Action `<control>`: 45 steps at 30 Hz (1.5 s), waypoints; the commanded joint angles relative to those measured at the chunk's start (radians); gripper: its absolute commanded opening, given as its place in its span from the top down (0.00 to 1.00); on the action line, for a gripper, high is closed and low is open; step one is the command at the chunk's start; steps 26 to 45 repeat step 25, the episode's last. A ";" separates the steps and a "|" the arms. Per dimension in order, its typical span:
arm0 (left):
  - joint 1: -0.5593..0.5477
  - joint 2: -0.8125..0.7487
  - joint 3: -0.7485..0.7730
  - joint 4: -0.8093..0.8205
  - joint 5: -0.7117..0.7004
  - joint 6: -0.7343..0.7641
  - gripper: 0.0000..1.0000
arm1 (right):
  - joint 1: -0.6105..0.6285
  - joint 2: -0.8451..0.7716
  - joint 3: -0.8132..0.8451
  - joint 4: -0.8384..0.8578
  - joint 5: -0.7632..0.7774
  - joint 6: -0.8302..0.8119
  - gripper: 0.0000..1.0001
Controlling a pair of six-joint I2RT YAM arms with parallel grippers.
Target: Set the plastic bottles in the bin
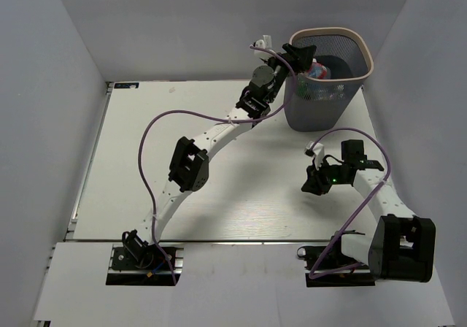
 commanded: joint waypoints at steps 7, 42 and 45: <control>-0.013 -0.254 -0.148 -0.042 -0.006 0.199 0.00 | 0.003 -0.003 0.013 0.054 -0.010 0.047 0.41; 0.019 -1.514 -1.540 -0.631 -0.100 0.432 0.00 | -0.002 -0.065 0.117 0.266 0.269 0.598 0.10; 0.019 -1.514 -1.540 -0.631 -0.100 0.432 0.00 | -0.002 -0.065 0.117 0.266 0.269 0.598 0.10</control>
